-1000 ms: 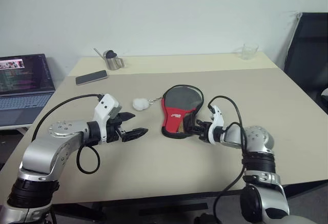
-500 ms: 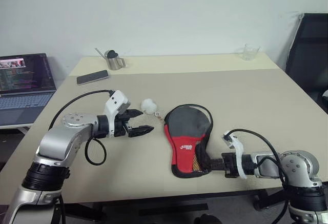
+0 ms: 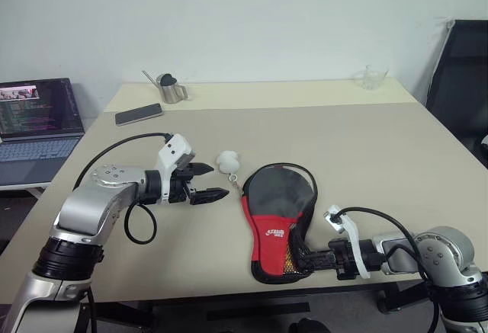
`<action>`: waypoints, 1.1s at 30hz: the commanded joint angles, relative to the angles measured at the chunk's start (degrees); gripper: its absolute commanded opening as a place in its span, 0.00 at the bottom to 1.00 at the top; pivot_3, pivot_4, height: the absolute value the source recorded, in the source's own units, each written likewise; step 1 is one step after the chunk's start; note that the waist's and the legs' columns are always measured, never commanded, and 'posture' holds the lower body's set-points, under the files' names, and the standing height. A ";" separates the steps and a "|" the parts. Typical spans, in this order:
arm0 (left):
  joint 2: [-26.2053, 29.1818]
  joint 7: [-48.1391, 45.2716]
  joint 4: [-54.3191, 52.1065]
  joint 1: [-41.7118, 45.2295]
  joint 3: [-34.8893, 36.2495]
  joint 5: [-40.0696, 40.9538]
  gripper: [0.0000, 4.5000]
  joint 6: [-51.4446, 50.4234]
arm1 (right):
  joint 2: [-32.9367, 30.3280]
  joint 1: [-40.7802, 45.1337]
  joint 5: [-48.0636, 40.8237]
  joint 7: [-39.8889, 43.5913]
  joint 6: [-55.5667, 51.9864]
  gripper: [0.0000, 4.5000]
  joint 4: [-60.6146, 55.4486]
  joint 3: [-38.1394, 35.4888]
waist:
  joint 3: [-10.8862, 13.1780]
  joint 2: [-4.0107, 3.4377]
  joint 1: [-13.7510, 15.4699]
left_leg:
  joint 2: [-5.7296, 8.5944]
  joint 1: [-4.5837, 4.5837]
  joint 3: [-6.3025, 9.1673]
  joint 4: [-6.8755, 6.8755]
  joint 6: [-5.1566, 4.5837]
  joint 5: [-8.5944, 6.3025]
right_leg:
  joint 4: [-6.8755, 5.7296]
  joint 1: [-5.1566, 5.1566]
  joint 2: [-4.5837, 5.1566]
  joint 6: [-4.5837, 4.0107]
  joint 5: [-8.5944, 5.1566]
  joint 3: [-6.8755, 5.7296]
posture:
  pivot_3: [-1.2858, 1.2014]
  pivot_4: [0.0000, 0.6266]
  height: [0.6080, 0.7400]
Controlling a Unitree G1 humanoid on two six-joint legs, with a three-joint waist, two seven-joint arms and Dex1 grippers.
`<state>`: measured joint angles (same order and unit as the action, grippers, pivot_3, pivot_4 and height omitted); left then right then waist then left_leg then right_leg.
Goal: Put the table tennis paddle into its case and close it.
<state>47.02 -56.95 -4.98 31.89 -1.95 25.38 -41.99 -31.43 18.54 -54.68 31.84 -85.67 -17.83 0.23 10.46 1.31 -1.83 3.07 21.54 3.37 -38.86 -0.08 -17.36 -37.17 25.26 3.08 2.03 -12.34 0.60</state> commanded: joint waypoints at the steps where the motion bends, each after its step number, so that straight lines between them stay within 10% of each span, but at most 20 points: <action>1: 0.86 -0.22 -1.28 1.13 1.16 -0.18 1.00 0.37 | -1.31 -1.01 -1.25 2.89 0.24 0.01 -2.79 1.88 | 0.00 0.00 0.01 | 0.00 0.00 0.00 0.00 0.00 0.00 | 0.00 0.00 0.00 0.00 0.00 0.00 | 0.52 0.24 1.00; 13: 0.48 0.19 -0.18 1.75 1.28 -0.65 1.00 1.01 | -3.93 -1.09 0.80 5.12 4.27 0.01 -2.46 3.03 | 0.00 0.01 0.08 | 0.01 0.03 0.01 -0.02 0.00 0.00 | 0.03 0.00 0.01 0.03 0.02 -0.01 | 0.52 0.24 1.00; 21: -0.08 1.51 0.62 1.61 2.33 -1.22 1.00 1.75 | -7.96 -1.20 0.59 8.31 5.66 0.57 -3.53 1.06 | 0.00 0.01 0.14 | 0.03 0.04 0.01 -0.06 0.00 0.00 | 0.02 -0.01 0.01 0.06 0.04 0.00 | 0.52 0.24 1.00; 26: -1.13 4.68 3.45 2.37 3.57 -2.40 1.00 3.22 | -22.15 -4.91 2.31 20.00 13.41 0.96 -7.00 -3.11 | 0.00 0.01 0.47 | 0.07 0.09 0.02 -0.12 0.00 0.00 | 0.08 -0.02 0.04 0.13 0.08 -0.03 | 0.52 0.24 1.00; 29: -3.00 7.54 6.29 4.17 4.20 -3.31 1.00 4.08 | -28.94 -3.91 7.38 25.35 22.50 1.00 -6.20 -3.50 | -0.01 0.03 0.66 | 0.09 0.12 0.06 -0.12 -0.03 -0.01 | 0.14 -0.06 0.04 0.14 0.08 -0.12 | 0.52 0.24 1.00; 33: -6.36 10.86 10.52 7.76 3.93 -4.95 1.00 4.82 | -19.62 9.98 10.75 16.98 25.06 1.00 -1.07 -0.74 | 0.02 0.20 -0.06 | 0.01 -0.18 -0.14 -0.11 -0.03 -0.01 | 0.10 -0.25 0.00 0.18 0.11 -0.08 | 0.52 0.24 1.00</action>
<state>40.93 -47.46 5.04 37.47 0.80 21.06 -38.39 -54.59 24.74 -45.51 52.77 -62.17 -20.32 -1.17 10.48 1.51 -1.89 3.05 21.29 3.20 -38.97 -0.10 -17.37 -37.06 24.96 3.07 2.21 -12.22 0.57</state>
